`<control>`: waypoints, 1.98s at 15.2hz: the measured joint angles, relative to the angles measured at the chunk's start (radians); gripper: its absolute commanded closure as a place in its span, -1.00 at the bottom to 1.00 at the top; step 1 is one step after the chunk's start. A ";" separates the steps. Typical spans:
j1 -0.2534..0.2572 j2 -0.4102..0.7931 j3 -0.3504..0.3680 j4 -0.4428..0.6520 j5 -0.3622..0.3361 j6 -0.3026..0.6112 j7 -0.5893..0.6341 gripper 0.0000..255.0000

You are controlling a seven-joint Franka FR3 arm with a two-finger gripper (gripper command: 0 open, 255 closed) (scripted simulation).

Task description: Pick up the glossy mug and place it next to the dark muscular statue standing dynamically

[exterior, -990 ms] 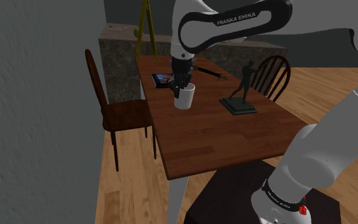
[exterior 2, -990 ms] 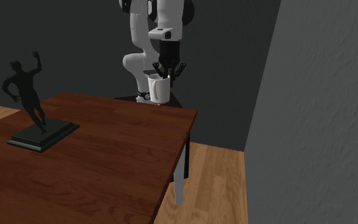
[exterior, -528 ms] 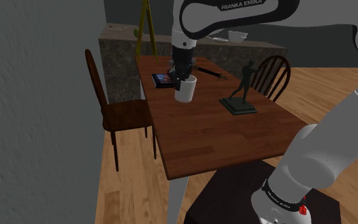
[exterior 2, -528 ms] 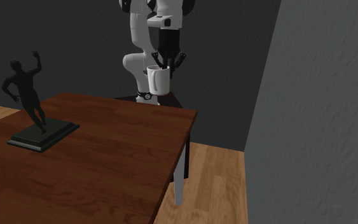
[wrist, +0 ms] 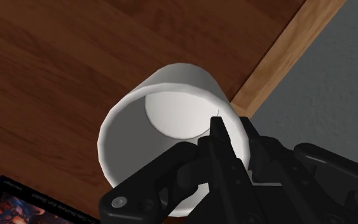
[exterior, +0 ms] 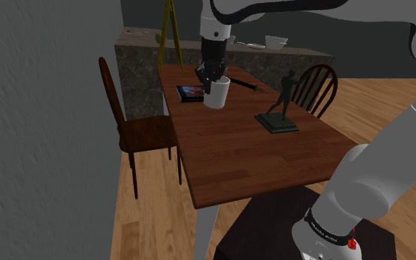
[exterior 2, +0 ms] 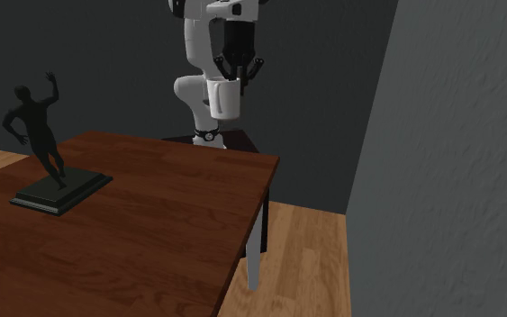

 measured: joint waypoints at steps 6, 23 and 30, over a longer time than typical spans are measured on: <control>-0.001 0.009 0.000 0.091 -0.001 -0.082 -0.004 1.00; 0.000 0.098 0.008 0.427 -0.015 -0.330 -0.002 1.00; 0.003 0.162 0.014 0.605 -0.027 -0.446 -0.002 1.00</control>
